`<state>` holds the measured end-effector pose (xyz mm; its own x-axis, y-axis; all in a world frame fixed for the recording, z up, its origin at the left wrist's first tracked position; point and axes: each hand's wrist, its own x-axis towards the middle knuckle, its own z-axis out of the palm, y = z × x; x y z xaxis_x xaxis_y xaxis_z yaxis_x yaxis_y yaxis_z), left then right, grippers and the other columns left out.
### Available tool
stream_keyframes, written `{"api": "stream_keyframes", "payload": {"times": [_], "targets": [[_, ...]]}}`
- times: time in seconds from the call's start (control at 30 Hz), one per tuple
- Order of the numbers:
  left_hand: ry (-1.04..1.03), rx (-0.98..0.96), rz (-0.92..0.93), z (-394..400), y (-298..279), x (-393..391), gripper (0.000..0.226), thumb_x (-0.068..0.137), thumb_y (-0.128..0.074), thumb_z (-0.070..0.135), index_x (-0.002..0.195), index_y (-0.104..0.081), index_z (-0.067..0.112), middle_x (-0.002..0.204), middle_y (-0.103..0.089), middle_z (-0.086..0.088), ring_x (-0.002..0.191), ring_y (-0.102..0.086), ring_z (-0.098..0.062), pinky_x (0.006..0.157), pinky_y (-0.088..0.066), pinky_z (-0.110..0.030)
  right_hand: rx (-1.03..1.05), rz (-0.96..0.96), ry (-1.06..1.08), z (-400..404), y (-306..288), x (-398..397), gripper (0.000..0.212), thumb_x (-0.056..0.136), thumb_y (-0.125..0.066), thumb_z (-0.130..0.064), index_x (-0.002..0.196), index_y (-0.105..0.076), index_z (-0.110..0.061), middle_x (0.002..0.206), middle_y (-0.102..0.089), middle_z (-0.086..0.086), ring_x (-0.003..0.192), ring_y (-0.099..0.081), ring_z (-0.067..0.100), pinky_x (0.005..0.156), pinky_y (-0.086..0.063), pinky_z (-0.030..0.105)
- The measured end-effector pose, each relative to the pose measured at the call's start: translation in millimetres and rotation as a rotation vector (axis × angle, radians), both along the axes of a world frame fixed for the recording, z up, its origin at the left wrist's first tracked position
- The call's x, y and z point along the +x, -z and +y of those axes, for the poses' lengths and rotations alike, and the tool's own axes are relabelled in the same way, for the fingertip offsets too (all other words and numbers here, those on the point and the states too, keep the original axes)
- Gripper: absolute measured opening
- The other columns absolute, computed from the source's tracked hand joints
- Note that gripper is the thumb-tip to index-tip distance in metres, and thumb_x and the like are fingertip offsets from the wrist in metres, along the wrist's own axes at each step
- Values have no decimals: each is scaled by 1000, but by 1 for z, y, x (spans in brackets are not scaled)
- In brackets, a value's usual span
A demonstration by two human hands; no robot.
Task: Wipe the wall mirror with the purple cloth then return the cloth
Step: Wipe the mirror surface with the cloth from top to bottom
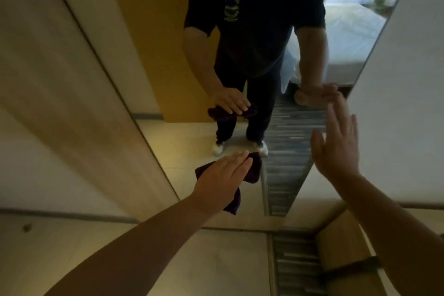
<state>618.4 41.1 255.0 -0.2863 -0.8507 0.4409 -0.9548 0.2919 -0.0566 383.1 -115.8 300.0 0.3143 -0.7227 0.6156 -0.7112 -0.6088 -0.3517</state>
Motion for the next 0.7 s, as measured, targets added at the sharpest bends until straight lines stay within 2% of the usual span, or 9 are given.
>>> {"api": "stream_keyframes", "payload": {"times": [0.13,0.23,0.3,0.4,0.47,0.57,0.7], "targets": [[-33,-53,18,36,6,63,44,89,-45,-4,131,-58,-1,137,-56,-19,124,-54,-30,109,-42,-41,-15,174,-105,48,17,63,57,100,-37,-30,152,-28,-10,163,-14,15,153,-4,24,123,-10,53],[-52,-81,14,59,20,111,45,87,-41,-6,128,-60,-2,135,-58,-20,123,-55,-32,114,-32,-37,-43,272,-140,70,30,109,56,100,-34,-34,149,-35,-8,162,-18,15,152,-6,26,122,-8,52],[-78,-103,37,72,32,141,45,84,-47,-9,127,-61,-2,134,-58,-20,122,-55,-32,114,-30,-35,-41,317,-137,79,39,135,57,100,-32,-36,150,-34,-9,163,-17,14,152,-5,25,123,-7,52],[-115,-106,81,88,49,170,54,75,-68,-15,126,-62,0,134,-58,-18,119,-56,-31,110,-36,-35,-38,364,-140,88,55,163,58,101,-33,-37,152,-30,-11,164,-13,12,153,-1,24,123,-4,51],[-114,-98,107,90,59,186,56,73,-74,-15,125,-62,0,134,-58,-20,116,-59,-32,104,-43,-38,-59,403,-150,88,66,176,58,101,-32,-38,153,-29,-12,164,-12,11,152,0,24,123,0,49],[-113,-94,122,81,69,201,51,78,-73,-11,126,-61,0,136,-54,-26,113,-60,-39,96,-52,-45,-114,453,-133,81,78,188,60,100,-32,-39,153,-29,-12,165,-9,10,152,6,22,122,11,45],[-93,-261,49,57,89,210,39,88,-65,-6,125,-64,3,131,-58,-26,116,-59,-40,97,-51,-47,-199,433,-96,66,100,194,65,98,-36,-38,157,-19,-15,166,-2,7,152,11,24,119,20,48]]}}
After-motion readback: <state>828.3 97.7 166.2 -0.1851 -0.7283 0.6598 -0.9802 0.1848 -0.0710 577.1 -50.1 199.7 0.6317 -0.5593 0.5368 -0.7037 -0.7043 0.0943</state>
